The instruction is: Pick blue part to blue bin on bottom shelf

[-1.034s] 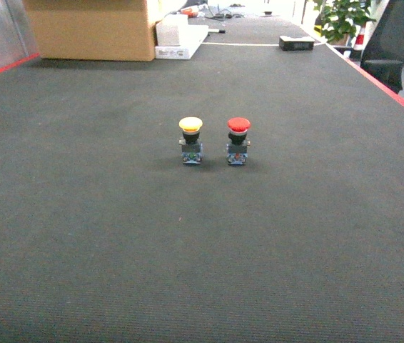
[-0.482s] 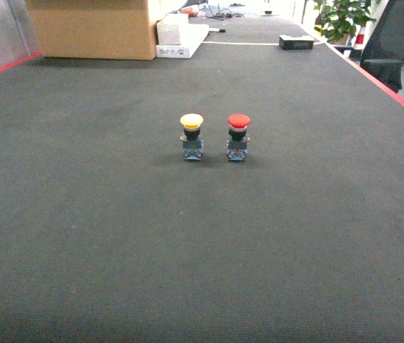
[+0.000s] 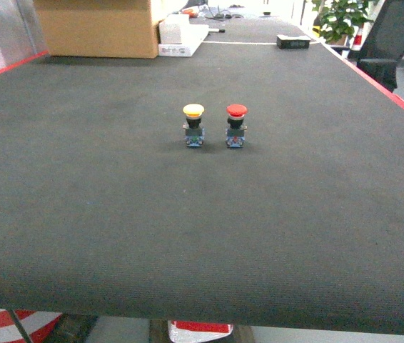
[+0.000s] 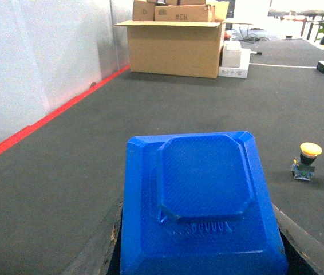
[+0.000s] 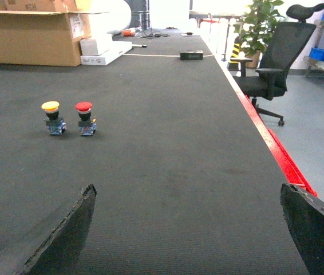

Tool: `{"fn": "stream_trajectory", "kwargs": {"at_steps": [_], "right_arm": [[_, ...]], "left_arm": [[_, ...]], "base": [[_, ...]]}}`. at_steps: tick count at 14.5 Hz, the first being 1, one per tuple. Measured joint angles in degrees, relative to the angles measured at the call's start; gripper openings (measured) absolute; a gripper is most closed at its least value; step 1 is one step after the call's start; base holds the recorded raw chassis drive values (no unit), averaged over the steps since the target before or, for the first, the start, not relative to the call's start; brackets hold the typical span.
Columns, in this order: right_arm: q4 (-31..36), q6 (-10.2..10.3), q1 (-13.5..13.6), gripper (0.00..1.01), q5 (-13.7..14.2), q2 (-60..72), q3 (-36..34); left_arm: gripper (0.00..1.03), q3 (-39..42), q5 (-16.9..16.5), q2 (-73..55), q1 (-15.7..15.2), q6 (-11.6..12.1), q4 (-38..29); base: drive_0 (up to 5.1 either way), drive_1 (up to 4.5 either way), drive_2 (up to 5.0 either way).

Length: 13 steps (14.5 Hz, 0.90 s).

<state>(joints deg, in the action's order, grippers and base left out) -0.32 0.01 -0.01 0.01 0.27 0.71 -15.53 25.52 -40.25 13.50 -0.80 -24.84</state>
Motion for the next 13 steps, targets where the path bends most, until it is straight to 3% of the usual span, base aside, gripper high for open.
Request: {"fn": "stream_trajectory", "kwargs": {"at_steps": [13], "right_arm": [[0.0, 0.0, 0.0, 0.98, 0.0, 0.0, 0.0]], "left_arm": [[0.44, 0.0, 0.0, -0.1, 0.0, 0.0, 0.0]], "base": [[-1.6, -1.56, -1.6]]}}
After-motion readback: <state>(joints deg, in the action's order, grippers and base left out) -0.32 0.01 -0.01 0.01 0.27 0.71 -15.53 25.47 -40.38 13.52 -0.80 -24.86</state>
